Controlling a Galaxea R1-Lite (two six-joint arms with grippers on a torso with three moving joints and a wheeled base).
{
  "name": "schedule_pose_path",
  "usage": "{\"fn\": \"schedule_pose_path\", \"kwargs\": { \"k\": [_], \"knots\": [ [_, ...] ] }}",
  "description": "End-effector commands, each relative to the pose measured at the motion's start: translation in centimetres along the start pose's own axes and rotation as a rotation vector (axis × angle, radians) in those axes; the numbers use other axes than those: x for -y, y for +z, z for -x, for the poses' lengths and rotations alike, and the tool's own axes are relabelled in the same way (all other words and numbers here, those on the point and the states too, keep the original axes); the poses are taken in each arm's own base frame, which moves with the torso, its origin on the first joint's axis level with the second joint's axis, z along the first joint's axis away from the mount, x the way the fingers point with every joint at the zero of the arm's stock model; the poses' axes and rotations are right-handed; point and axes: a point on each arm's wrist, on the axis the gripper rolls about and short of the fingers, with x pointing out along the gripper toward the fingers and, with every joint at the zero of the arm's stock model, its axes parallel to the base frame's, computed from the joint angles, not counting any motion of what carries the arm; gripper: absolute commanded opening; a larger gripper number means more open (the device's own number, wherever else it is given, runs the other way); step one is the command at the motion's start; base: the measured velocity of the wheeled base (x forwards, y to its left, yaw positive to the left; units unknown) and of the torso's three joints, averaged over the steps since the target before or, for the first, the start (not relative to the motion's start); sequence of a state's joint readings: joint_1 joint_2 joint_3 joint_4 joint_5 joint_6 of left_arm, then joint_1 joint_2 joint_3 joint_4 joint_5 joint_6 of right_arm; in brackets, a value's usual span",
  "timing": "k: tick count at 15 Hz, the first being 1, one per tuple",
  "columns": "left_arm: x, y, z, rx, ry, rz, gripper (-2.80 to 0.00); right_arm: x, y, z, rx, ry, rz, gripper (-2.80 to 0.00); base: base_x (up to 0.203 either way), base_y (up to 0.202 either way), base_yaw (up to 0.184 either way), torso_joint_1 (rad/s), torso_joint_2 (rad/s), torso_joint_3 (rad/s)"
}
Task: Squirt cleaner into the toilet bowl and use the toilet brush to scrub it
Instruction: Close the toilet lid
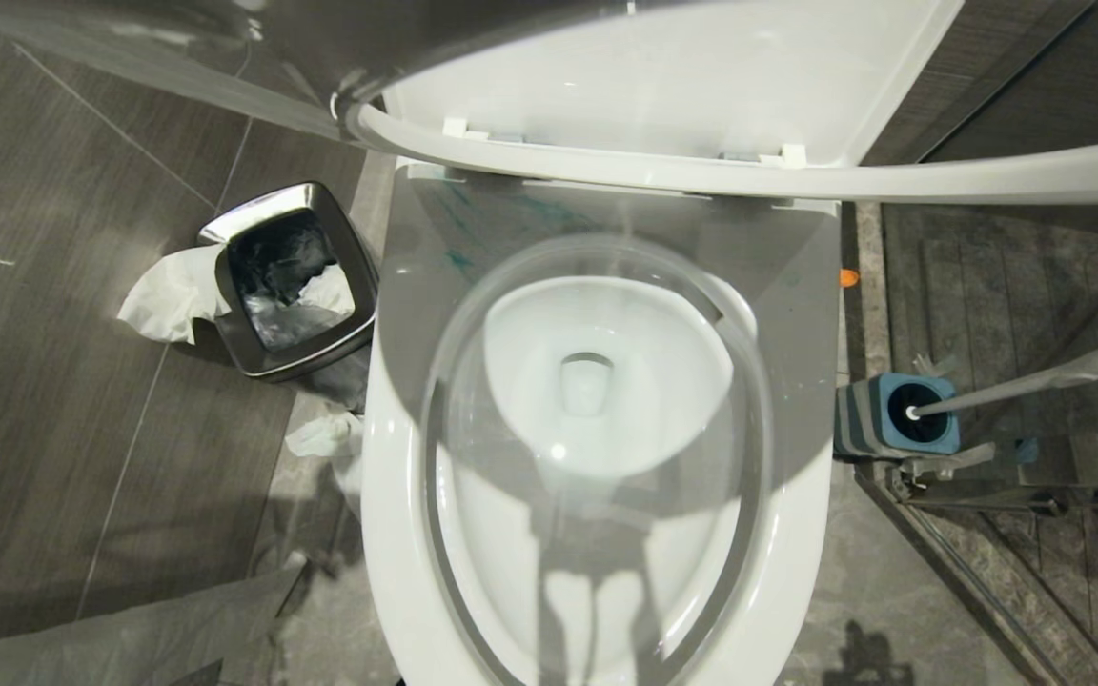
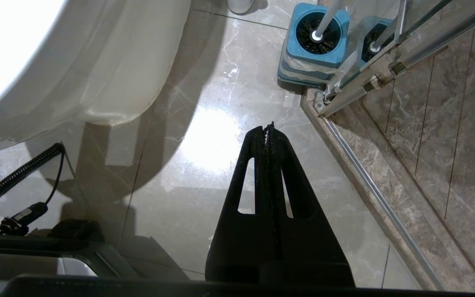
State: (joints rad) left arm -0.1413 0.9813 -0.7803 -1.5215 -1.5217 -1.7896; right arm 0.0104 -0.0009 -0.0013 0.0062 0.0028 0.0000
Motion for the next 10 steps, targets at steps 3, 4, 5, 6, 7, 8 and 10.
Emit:
{"fn": "schedule_pose_path", "kwargs": {
  "k": [3,4,5,6,7,8,10],
  "knots": [
    [-0.1,-0.1,0.0,-0.008,0.002,0.009,-2.80,0.0,0.0,0.0,-0.001,0.001,0.000,-2.80,0.000,0.000,0.000,0.000,0.00,0.000],
    [-0.1,0.0,0.0,-0.008,0.001,0.008,-2.80,0.0,0.0,0.0,-0.001,0.001,0.000,-2.80,0.000,0.000,0.000,0.000,0.00,0.000],
    [-0.3,0.2,0.0,-0.008,0.001,0.009,-2.80,0.0,0.0,0.0,-0.001,0.000,0.000,-2.80,0.000,0.000,0.000,0.000,0.00,0.000],
    [-0.7,0.5,0.0,-0.008,0.002,0.020,-2.80,0.0,0.0,0.0,-0.001,0.001,0.000,-2.80,0.000,0.000,0.000,0.000,0.00,0.000],
    [-0.9,1.1,0.0,-0.009,0.001,0.019,-2.80,0.0,0.0,0.0,-0.001,0.001,0.000,-2.80,0.000,0.000,0.000,0.000,0.00,0.000],
    [-1.6,1.6,-0.1,-0.009,0.001,0.032,-2.80,0.0,0.0,0.0,-0.001,0.001,0.000,-2.80,0.000,0.000,0.000,0.000,0.00,0.000],
    [-2.8,2.5,-0.1,-0.010,0.000,0.049,-2.80,0.0,0.0,0.0,-0.001,0.001,0.000,-2.80,0.000,0.000,0.000,0.000,0.00,0.000]
  ]
}}
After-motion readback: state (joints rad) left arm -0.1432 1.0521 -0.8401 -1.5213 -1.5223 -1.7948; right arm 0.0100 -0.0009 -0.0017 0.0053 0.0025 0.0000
